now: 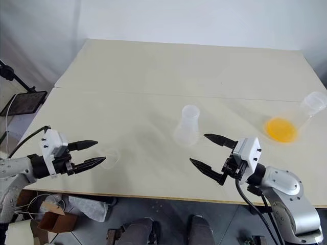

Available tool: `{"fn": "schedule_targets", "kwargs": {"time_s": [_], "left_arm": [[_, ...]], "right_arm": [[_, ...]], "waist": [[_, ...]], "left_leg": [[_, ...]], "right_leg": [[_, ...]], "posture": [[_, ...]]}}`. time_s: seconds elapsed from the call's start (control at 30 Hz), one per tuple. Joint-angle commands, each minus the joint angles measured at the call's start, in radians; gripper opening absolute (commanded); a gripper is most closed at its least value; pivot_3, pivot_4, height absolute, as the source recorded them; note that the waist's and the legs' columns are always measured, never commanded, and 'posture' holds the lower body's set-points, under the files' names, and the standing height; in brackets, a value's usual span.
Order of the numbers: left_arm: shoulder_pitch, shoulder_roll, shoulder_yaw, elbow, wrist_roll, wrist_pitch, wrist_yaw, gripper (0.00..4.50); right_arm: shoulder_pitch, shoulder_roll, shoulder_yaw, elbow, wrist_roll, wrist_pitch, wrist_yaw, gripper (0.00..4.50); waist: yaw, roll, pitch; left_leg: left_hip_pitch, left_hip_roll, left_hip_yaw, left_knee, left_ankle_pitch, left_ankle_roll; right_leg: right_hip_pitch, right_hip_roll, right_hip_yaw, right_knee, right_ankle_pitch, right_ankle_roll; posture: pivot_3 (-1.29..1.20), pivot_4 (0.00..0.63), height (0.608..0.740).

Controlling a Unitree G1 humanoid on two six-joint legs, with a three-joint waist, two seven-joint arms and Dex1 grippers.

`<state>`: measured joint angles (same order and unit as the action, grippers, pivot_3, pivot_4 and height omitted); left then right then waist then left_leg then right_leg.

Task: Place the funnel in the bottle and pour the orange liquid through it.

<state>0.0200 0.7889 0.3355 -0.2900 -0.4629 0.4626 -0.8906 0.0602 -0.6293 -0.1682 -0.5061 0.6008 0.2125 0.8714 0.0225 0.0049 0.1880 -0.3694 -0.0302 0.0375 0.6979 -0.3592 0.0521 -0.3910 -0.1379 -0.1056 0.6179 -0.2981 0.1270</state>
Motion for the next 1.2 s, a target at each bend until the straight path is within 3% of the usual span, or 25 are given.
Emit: {"fn": "schedule_targets", "kwargs": {"time_s": [0.03, 0.67, 0.77, 1.07, 1.2], "left_arm": [[0.014, 0.008, 0.004, -0.016, 0.018, -0.004, 0.023, 3.5], [-0.048, 0.013, -0.032, 0.113, 0.098, -0.05, 0.051, 3.5], [-0.063, 0.018, -0.047, 0.135, 0.105, -0.046, 0.05, 2.91], [-0.079, 0.018, -0.056, 0.148, 0.1, -0.044, 0.044, 0.02], [-0.088, 0.015, -0.058, 0.155, 0.106, -0.05, 0.047, 0.02]], "right_arm": [[-0.009, 0.007, -0.011, -0.014, 0.006, -0.024, 0.007, 4.5], [-0.034, 0.04, 0.008, 0.002, -0.024, -0.038, -0.008, 4.5], [-0.033, 0.045, 0.005, 0.0, -0.031, -0.041, -0.012, 4.5], [-0.031, 0.056, 0.007, -0.005, -0.04, -0.041, -0.02, 4.5], [-0.031, 0.059, 0.007, -0.006, -0.042, -0.039, -0.02, 4.5]], "waist": [[0.0, 0.0, 0.0], [-0.001, 0.0, 0.0], [0.0, 0.0, 0.0], [0.0, 0.0, 0.0], [-0.001, 0.0, 0.0]], "left_leg": [[0.0, 0.0, 0.0, 0.0, 0.0, 0.0], [0.0, 0.001, 0.001, 0.0, -0.001, -0.001], [0.0, 0.001, 0.001, 0.0, -0.001, -0.001], [0.0, 0.001, 0.001, -0.001, -0.001, -0.001], [0.0, 0.001, 0.001, -0.001, -0.001, -0.001]], "right_leg": [[0.0, 0.001, 0.0, 0.0, 0.0, 0.0], [0.0, 0.003, 0.0, -0.002, 0.0, 0.0], [0.0, 0.003, 0.0, -0.002, 0.0, 0.0], [-0.001, 0.003, 0.0, -0.002, 0.0, 0.0], [-0.001, 0.003, 0.0, -0.002, 0.0, 0.0]], "posture": [[0.0, 0.15, 0.74], [0.0, 0.15, 0.74], [0.0, 0.15, 0.74], [0.0, 0.15, 0.74], [0.0, 0.15, 0.74]]}}
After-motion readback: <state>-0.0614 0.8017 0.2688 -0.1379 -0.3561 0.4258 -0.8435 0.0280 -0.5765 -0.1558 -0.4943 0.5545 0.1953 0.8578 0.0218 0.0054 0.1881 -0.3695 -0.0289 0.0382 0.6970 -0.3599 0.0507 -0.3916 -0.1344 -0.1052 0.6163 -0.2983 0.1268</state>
